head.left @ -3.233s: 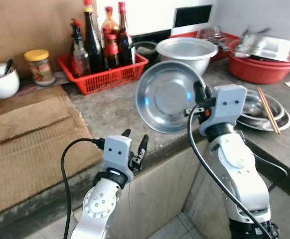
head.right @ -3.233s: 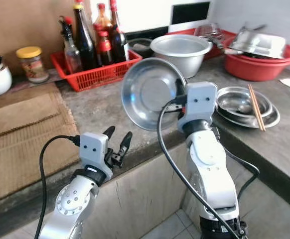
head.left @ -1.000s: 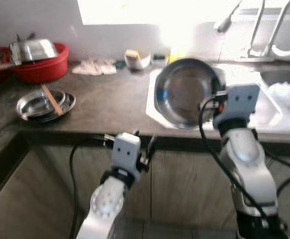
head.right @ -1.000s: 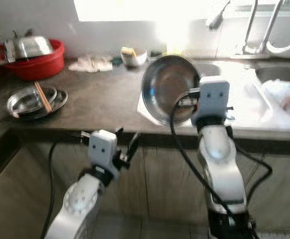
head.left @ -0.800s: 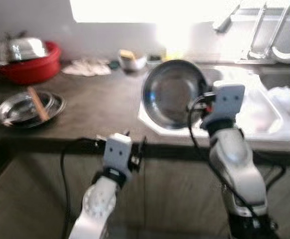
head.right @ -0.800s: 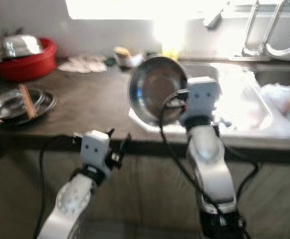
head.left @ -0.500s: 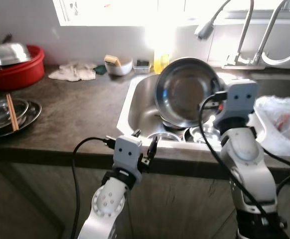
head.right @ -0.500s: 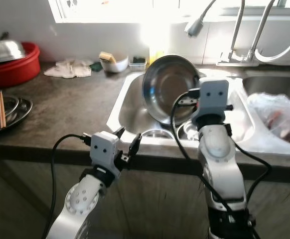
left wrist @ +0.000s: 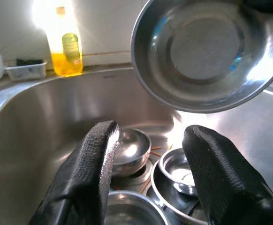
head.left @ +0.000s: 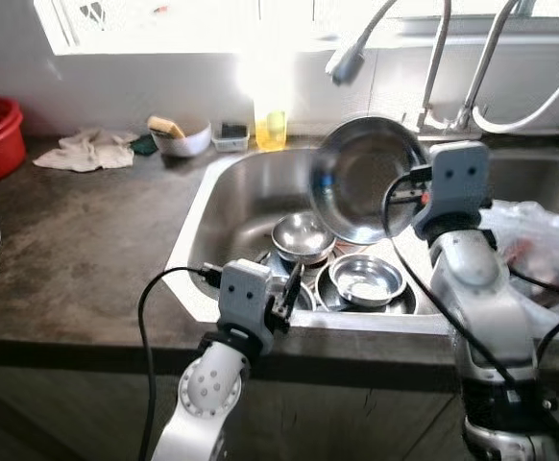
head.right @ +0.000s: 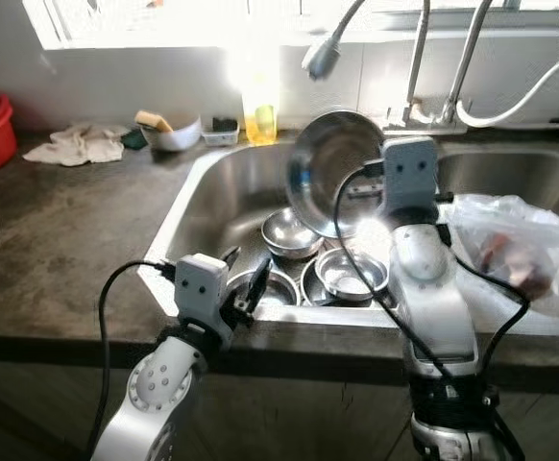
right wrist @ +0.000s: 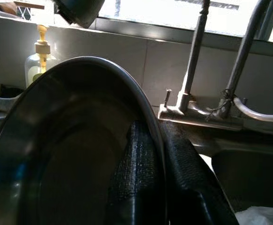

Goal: Kitchen organization

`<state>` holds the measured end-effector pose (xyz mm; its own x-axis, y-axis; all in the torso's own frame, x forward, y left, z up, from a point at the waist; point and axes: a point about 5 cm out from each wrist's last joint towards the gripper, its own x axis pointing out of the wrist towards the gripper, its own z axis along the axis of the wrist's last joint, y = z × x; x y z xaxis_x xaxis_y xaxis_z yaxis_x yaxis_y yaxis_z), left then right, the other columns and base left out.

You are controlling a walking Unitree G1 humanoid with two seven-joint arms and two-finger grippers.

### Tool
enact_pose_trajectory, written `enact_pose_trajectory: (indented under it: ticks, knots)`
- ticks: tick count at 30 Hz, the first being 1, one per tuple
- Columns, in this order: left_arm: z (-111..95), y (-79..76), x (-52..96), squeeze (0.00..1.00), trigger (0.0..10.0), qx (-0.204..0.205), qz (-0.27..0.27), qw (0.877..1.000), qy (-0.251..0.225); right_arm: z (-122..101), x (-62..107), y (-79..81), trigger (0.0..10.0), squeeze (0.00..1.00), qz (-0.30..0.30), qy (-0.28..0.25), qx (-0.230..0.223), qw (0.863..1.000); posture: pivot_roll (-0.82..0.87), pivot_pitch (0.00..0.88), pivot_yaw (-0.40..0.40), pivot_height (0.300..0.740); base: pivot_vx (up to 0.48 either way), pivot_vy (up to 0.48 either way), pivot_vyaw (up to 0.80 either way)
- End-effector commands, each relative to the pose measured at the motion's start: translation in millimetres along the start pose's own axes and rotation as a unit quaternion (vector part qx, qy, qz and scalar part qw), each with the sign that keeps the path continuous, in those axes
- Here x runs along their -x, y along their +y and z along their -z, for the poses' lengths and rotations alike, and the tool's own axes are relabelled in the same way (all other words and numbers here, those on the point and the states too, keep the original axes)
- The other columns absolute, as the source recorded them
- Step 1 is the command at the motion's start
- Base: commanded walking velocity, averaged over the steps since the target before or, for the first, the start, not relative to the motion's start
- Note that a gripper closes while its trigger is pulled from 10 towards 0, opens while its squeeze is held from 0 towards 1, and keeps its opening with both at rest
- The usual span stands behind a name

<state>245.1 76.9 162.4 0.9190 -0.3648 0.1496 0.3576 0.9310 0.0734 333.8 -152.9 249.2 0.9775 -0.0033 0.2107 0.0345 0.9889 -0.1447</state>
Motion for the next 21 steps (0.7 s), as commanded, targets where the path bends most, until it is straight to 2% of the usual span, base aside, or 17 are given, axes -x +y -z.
enact_pose_trajectory:
  ticks: [1,6,7,9,10,12,13,14,15,21]
  knots:
    - [-1.3,1.8,1.9,0.00,10.0,-0.005,-0.007,1.000,0.001,-3.4,-10.1,7.2,10.0,0.00,-0.018,0.007,-0.011,1.000,0.08,0.082,-0.028,0.740,0.000,0.000,0.00]
    - [-1.5,1.8,2.1,0.00,10.0,-0.005,-0.008,1.000,0.001,-1.7,-12.9,7.9,10.0,0.00,-0.020,0.014,-0.010,1.000,0.08,0.082,-0.028,0.740,0.000,0.000,0.00]
    - [-2.3,2.1,3.3,0.00,10.0,-0.005,-0.010,1.000,0.001,3.5,-20.4,7.5,10.0,0.00,-0.019,0.033,-0.017,0.999,0.09,0.097,-0.033,0.740,0.000,0.000,0.00]
    - [-2.3,2.1,3.3,0.00,10.0,-0.005,-0.010,1.000,0.001,3.5,-20.4,7.5,10.0,0.00,-0.019,0.033,-0.017,0.999,0.09,0.097,-0.033,0.740,0.000,0.000,0.00]
    - [-3.0,2.7,4.8,0.00,10.0,-0.006,-0.013,1.000,0.001,10.3,-29.2,6.7,10.0,0.00,-0.017,0.057,-0.023,0.998,0.09,0.106,-0.034,0.740,0.000,0.000,0.00]
    - [-3.0,2.7,4.8,0.00,10.0,-0.006,-0.013,1.000,0.001,10.3,-29.2,6.7,10.0,0.00,-0.017,0.057,-0.023,0.998,0.09,0.106,-0.034,0.740,0.000,0.000,0.00]
    - [-3.7,3.0,8.0,0.00,10.0,-0.007,-0.018,1.000,0.003,19.0,-37.9,5.7,10.0,0.00,-0.015,0.086,-0.034,0.996,0.10,0.130,-0.037,0.740,0.000,0.000,0.00]
    - [-3.7,3.0,8.0,0.00,10.0,-0.007,-0.018,1.000,0.003,19.0,-37.9,5.7,10.0,0.00,-0.015,0.086,-0.034,0.996,0.10,0.130,-0.037,0.740,0.000,0.000,0.00]
    - [-3.1,3.9,15.6,0.00,10.0,-0.011,-0.029,0.999,0.011,36.6,-47.6,6.1,10.0,0.00,-0.018,0.141,-0.047,0.989,0.12,0.156,-0.042,0.740,0.000,0.000,0.00]
    - [-3.5,3.2,23.1,0.00,10.0,-0.009,-0.034,0.999,0.021,66.0,-47.5,20.0,10.0,0.00,-0.065,0.222,-0.068,0.971,0.13,0.185,-0.046,0.740,0.000,0.000,0.00]
